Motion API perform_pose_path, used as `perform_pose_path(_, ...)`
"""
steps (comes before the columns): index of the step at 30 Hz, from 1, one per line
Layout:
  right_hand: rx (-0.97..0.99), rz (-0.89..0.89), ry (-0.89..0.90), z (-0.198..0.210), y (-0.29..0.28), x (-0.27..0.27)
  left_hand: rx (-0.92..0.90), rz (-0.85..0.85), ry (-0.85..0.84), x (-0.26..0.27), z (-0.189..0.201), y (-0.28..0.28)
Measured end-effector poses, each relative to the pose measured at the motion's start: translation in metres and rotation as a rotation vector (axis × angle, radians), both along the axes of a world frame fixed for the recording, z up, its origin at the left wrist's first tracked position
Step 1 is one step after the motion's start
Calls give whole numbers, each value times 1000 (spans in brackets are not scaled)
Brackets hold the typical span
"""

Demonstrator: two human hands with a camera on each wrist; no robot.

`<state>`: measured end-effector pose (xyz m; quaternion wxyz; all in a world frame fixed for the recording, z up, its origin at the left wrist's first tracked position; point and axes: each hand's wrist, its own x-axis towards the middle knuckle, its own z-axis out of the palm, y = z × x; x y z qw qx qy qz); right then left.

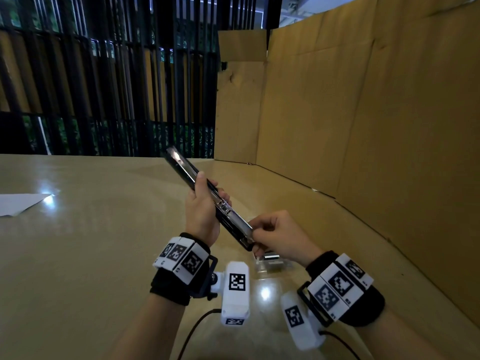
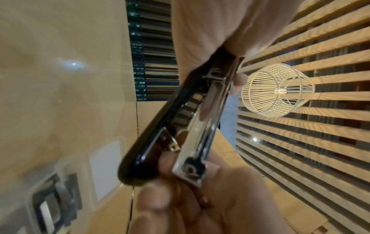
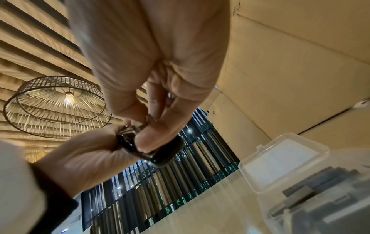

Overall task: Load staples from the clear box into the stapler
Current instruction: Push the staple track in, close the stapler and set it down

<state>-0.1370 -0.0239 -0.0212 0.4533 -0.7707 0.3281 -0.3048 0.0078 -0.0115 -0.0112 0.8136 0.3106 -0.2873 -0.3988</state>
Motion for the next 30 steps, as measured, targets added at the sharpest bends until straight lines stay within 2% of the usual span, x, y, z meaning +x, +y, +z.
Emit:
perform_pose_path(5,54,-29,-38,5,-4,-6,36,44,89,-3,-4,-4)
perform_pose_path(10,165,-38,-216,5,-6,-10,33,81,122,-5,-2,-2)
perform_pose_path(15,108,-18,-142,9,-7,-13,36,91,86,-8,1,0)
perform_pose_path(21,-23,-71,33,7,-14,-7,27,101,-1,-13,-1,-2)
perform_pose_path(26,-10,-78,12,6,-16,-8,-5,105,45,-15,-2,-2)
perform_pose_path(30,46,-66,-129,9,-16,-13,-26,84,157,-11,-5,-7)
